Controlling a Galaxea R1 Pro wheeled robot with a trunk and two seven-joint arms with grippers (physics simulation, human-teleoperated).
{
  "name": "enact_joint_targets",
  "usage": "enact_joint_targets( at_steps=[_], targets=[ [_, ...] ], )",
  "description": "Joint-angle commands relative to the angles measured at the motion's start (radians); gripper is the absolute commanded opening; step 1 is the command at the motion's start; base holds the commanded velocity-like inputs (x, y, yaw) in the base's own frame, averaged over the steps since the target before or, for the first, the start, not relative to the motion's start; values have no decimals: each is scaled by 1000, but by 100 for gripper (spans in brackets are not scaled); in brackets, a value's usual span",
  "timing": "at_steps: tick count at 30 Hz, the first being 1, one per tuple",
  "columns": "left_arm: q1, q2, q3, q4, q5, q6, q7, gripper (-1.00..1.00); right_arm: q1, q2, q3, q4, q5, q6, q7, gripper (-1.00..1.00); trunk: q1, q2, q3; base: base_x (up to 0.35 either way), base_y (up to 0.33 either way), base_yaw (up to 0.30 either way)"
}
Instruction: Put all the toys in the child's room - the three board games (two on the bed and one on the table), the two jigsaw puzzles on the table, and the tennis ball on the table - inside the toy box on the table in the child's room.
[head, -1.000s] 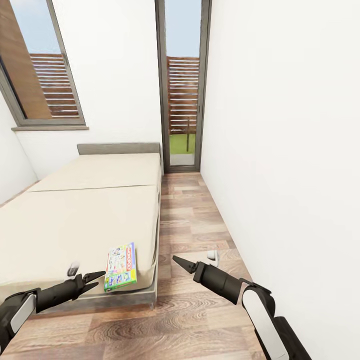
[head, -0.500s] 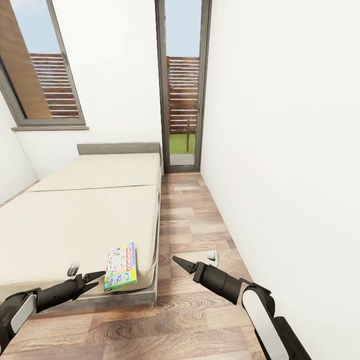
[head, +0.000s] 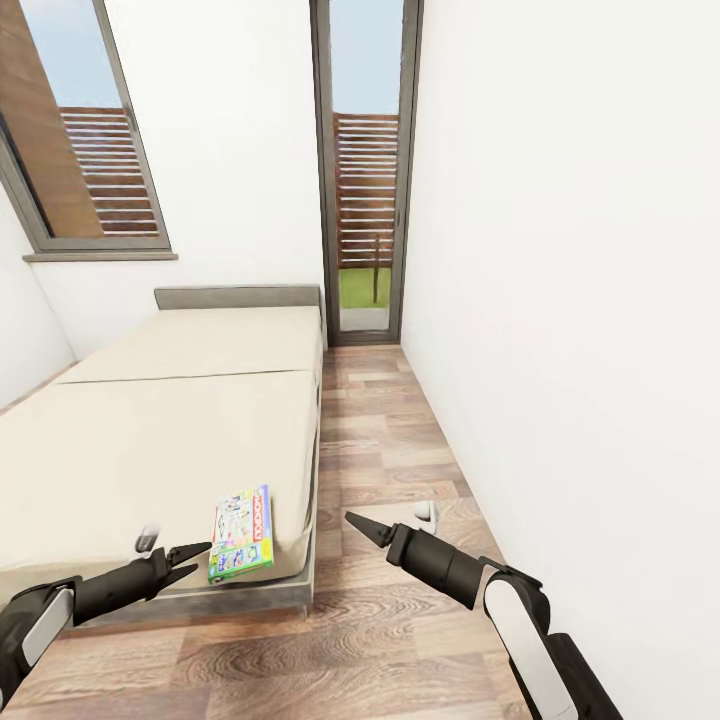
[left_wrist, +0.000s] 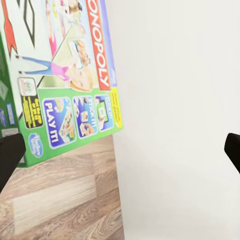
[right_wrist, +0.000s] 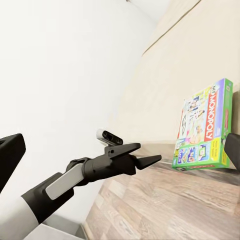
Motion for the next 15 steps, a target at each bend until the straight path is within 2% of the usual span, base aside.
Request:
enact_joint_targets(
  at_steps=[1,9,15],
  targets=[
    [0,1,0,0,5,8,-1,100,-1,0,-1,0,-4,6,0,100,0,0,-1,0,0,0],
    [0,6,6,0,8,16,-4,100,-1,0,-3,0,-4,6,0,100,0,0,-1,0,0,0],
    [0,12,7,0,7,49,-3,100,-1,0,-4,0,-4,6,0,100,0,0,-1,0,0,0]
  ],
)
